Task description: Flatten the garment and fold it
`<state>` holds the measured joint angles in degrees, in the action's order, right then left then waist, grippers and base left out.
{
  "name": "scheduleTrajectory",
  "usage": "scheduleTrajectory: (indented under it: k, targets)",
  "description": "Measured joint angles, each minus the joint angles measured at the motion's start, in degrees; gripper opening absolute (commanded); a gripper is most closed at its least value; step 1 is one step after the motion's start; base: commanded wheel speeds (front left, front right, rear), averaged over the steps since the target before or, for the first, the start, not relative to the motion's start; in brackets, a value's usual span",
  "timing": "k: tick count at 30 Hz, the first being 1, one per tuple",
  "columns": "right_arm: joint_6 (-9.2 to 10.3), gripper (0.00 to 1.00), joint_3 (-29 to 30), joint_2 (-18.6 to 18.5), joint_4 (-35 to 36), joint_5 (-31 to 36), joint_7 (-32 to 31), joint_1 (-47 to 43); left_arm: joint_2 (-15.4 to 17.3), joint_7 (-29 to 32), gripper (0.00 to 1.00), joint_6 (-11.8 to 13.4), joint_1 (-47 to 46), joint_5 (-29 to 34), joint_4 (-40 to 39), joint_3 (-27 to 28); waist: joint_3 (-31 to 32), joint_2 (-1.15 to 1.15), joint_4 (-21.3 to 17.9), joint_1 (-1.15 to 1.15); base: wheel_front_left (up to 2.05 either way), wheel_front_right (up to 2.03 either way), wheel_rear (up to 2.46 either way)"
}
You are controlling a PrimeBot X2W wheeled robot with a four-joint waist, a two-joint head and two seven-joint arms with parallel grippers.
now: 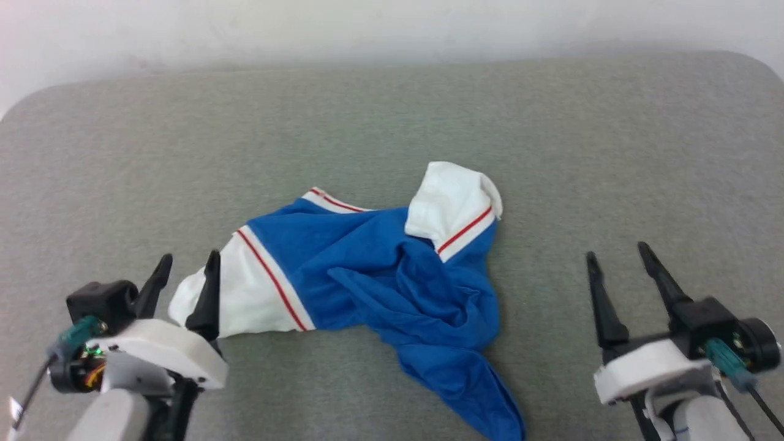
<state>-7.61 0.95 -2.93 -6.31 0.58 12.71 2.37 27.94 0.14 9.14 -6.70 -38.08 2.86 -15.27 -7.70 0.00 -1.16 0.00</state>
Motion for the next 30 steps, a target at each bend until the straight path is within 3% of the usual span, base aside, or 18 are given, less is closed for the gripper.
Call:
scheduleTrajectory:
  k: [5, 13, 16, 22, 28, 29, 30]
  targets:
    - [0.0, 1.0, -5.5, -0.4, 1.2, 0.5, -8.4, 3.4, -4.8, -12.7, 1.0, -0.1, -0.5, 4.6, 1.5, -0.9, 0.2, 0.0, 2.9, 0.0, 0.0, 0.0, 0.0]
    - [0.0, 1.0, -17.5, -7.8, -2.5, -1.5, -24.7, 10.5, -11.4, -14.9, 1.0, 0.2, 0.6, 12.7, 2.8, -0.3, 0.3, 0.0, 8.3, 0.0, 0.0, 0.0, 0.0]
    - [0.0, 1.0, -21.1, -10.2, -5.1, -3.1, -29.4, 13.0, -14.3, -14.9, 1.0, -1.2, 1.7, 14.5, 2.2, 1.0, 0.2, 0.0, 10.2, 0.0, 0.0, 0.0, 0.0]
    - [0.0, 1.0, -24.4, -13.2, -10.6, -2.7, -32.3, 17.2, -17.9, -14.9, 1.0, -4.8, 2.5, 17.7, 3.6, 2.7, -0.7, 0.0, 13.6, 0.0, 0.0, 0.0, 0.0]
    - [0.0, 1.0, -25.1, -13.1, -15.3, -3.1, -31.6, 19.0, -19.7, -14.9, 1.0, -7.4, 2.4, 19.9, 5.2, 5.9, -2.3, 0.0, 15.4, 0.01, 0.0, 0.0, 0.0]
    - [0.0, 0.48, -24.8, -13.0, -15.9, -3.1, -31.0, 19.0, -20.0, -14.9, 1.0, -7.8, 2.4, 20.3, 5.3, 6.5, -2.5, 0.0, 15.4, 0.01, 0.0, 0.0, 0.0]
    - [0.0, 0.04, -24.4, -12.9, -16.4, -3.1, -30.4, 19.1, -20.3, -14.9, 1.0, -8.2, 2.4, 20.6, 5.5, 6.9, -2.7, 0.0, 15.4, 0.01, 0.0, 0.0, 0.0]
